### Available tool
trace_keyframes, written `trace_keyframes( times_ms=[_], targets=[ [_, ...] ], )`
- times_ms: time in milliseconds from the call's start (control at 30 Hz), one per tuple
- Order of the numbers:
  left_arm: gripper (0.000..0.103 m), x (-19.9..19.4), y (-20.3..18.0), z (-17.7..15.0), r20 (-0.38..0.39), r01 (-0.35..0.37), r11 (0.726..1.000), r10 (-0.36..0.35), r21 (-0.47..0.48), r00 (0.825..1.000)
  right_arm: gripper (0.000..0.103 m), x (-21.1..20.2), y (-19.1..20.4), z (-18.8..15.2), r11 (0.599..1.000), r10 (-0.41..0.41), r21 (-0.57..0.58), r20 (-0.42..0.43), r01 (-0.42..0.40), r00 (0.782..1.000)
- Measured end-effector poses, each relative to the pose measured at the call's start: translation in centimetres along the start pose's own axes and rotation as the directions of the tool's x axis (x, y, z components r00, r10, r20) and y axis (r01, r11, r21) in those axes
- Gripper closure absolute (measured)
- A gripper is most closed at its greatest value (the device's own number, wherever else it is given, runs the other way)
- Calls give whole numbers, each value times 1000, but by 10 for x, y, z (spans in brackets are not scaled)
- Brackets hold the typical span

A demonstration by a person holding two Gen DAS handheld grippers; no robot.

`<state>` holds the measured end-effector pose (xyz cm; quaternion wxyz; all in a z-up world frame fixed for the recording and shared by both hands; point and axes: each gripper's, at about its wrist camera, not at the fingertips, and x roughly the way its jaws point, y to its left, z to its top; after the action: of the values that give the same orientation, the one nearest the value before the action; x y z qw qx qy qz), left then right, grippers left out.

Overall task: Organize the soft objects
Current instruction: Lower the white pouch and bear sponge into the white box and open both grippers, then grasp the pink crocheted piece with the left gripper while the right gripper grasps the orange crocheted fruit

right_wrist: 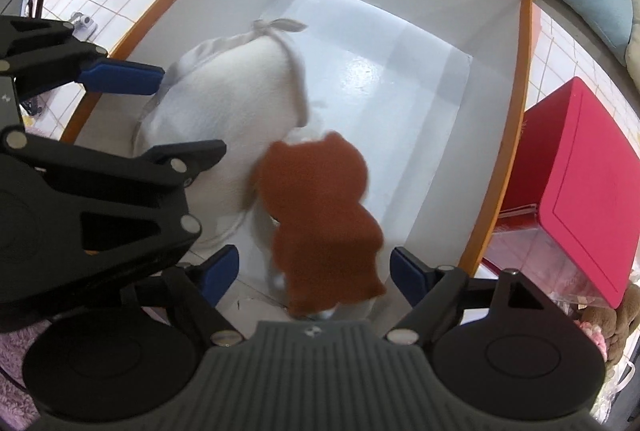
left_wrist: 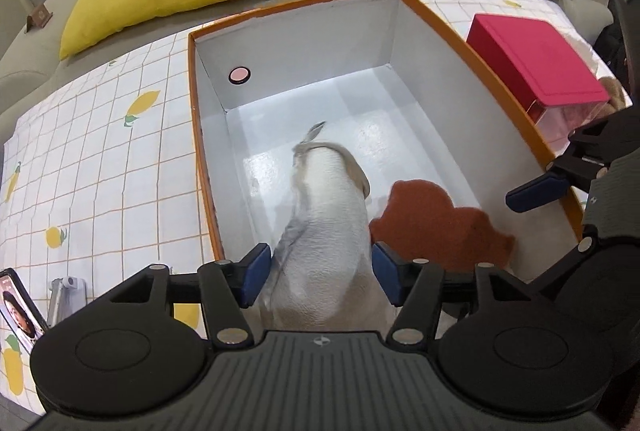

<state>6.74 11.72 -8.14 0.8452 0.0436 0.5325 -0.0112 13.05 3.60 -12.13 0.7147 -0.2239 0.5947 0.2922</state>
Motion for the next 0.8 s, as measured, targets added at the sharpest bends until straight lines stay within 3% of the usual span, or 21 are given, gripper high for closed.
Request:
trace_keyframes(
  times_ms=[300, 500, 667, 800],
  targets=[
    [34, -38, 6, -1, 93, 56, 995, -48, -83, 994, 21, -43, -19, -18, 997, 55, 47, 120, -61, 991],
    [34, -60, -8, -4, 170, 91, 990, -72, -109, 983, 20, -78, -36, -43, 992, 61, 97, 232, -85, 971],
    [34, -78, -27, -6, 241, 148, 983, -119, -104, 963, 20, -102, -52, -72, 981, 57, 153, 352, -118, 934],
    [35, -89, -50, -7, 323, 209, 976, -181, -54, 929, 21, -118, -60, -107, 974, -42, 215, 480, -72, 876]
  ],
)
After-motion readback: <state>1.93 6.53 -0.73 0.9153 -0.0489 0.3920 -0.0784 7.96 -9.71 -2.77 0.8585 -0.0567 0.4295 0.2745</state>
